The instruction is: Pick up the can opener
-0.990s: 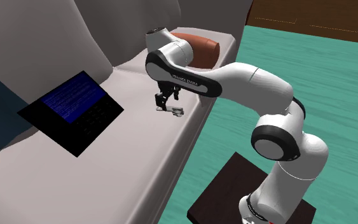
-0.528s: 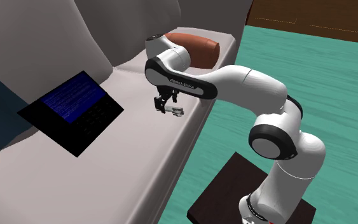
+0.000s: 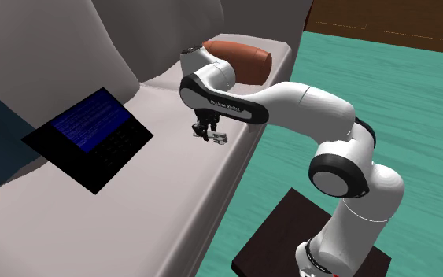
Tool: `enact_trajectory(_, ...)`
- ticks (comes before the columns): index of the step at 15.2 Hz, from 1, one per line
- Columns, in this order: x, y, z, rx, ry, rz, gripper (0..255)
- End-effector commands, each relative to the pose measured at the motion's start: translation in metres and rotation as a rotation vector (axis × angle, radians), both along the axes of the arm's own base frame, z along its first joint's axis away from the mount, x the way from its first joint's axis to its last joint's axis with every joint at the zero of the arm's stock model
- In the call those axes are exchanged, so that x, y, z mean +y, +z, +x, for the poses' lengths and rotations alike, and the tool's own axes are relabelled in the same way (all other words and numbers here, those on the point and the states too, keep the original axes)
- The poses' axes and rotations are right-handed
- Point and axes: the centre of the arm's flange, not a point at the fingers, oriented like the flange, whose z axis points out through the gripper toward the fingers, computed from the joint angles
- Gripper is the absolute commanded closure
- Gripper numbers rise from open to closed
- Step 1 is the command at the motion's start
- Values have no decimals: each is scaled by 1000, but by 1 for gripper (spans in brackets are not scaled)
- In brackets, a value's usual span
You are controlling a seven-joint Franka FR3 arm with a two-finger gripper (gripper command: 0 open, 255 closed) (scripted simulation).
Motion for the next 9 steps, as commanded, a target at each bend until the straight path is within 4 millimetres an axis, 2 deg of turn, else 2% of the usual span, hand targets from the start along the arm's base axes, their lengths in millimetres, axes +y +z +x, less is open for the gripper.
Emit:
enact_trajectory(1,0,0,0,1,0,0,255)
enact_trajectory(5,0,0,0,1,0,0,255)
enact_trajectory(9,0,21,0,1,0,0,255)
